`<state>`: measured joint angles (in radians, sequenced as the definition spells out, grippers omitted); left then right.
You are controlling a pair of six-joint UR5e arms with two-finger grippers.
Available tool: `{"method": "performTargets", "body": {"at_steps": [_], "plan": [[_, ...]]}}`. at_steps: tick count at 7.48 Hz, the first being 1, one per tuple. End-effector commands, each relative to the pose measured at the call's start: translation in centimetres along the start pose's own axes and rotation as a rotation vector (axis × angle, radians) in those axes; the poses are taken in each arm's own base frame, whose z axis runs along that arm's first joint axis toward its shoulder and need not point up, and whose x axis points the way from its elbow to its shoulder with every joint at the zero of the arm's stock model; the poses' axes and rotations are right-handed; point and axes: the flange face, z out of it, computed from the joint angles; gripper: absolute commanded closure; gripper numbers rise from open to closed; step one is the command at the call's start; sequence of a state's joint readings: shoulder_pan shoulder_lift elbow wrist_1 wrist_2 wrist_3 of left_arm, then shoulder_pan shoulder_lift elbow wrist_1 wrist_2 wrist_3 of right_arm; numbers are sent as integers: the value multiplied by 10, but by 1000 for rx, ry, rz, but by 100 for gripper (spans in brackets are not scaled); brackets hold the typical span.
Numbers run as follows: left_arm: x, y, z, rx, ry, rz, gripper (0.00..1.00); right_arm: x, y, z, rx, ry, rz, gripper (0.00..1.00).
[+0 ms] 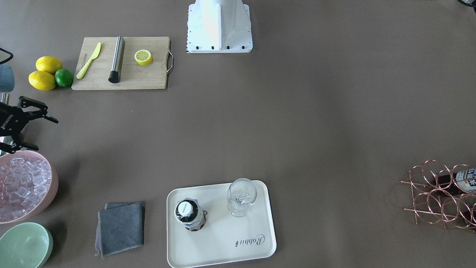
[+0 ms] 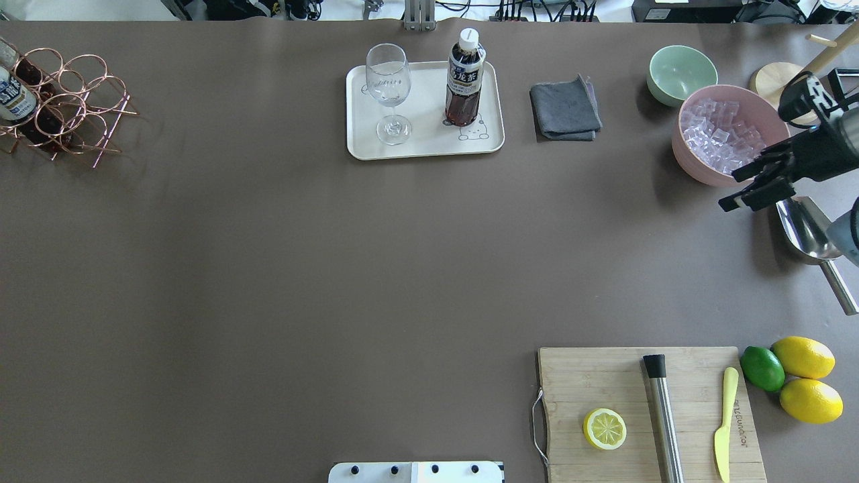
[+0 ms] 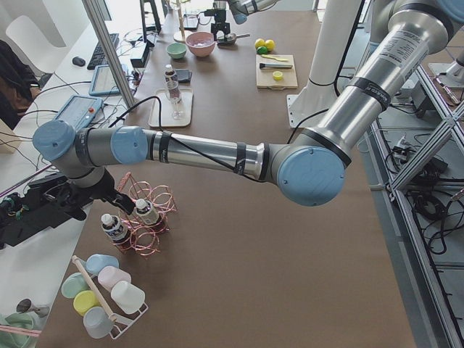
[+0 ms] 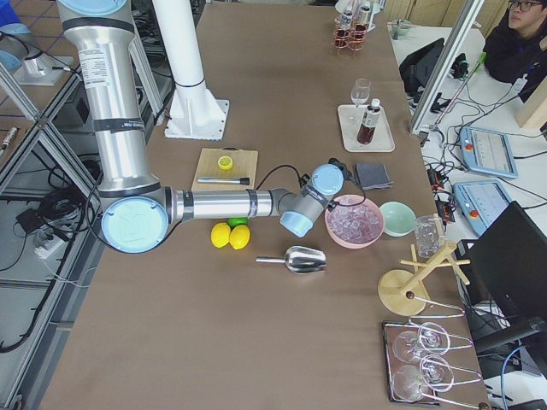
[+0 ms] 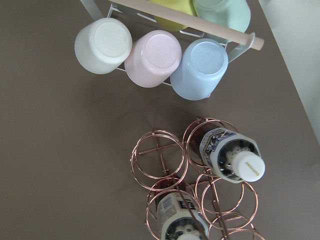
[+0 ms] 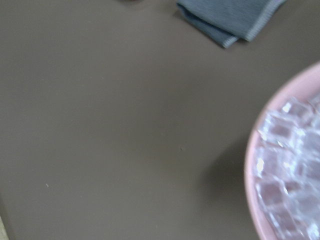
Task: Take tea from basket to plate
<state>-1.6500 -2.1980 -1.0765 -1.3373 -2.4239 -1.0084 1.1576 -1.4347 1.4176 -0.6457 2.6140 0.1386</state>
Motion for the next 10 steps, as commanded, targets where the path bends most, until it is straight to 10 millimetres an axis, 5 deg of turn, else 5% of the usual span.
{"method": "performTargets", "body": {"at_steps": [1, 4, 5, 6, 7, 8, 9, 10], "plan": [[-70, 6, 13, 6, -15, 197, 1, 56, 56, -65, -53, 22, 366, 0], [-124, 51, 7, -13, -42, 612, 1, 90, 159, -107, -108, 170, 660, 0], [-150, 77, 15, 14, -67, 695, 1, 93, 198, -108, -143, 212, 730, 0], [-175, 117, 31, 20, -90, 822, 1, 100, 211, -113, -198, 241, 844, 0], [-207, 137, 41, 11, -95, 964, 1, 103, 197, -128, -267, 343, 917, 0], [-218, 130, 53, 17, -85, 1091, 1, 105, 175, -145, -319, 376, 1013, 0], [-219, 125, 56, 25, -83, 1212, 1, 113, 142, -173, -347, 410, 1100, 0], [-213, 121, 66, 16, -88, 1354, 1, 117, 134, -189, -353, 428, 1091, 0]]}}
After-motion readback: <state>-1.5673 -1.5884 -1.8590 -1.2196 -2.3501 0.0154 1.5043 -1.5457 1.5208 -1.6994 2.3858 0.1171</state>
